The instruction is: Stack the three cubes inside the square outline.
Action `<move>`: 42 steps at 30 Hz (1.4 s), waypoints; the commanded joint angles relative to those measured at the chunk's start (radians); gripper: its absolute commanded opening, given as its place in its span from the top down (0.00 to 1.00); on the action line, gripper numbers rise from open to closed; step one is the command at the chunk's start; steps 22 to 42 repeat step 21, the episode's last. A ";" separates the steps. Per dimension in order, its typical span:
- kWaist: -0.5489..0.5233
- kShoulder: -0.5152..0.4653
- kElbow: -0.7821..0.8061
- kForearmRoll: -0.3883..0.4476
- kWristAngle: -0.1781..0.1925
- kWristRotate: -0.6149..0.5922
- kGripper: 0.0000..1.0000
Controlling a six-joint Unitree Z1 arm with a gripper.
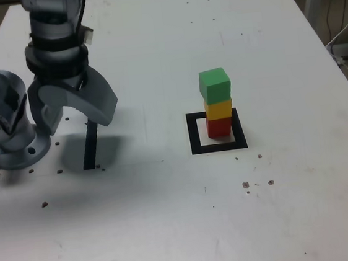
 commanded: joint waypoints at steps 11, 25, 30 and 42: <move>-0.031 0.005 0.011 -0.035 -0.035 0.001 0.00; -0.035 -0.025 0.024 -0.027 -0.031 -0.004 0.00; -0.035 -0.025 0.024 -0.027 -0.031 -0.004 0.00; -0.035 -0.025 0.024 -0.027 -0.031 -0.004 0.00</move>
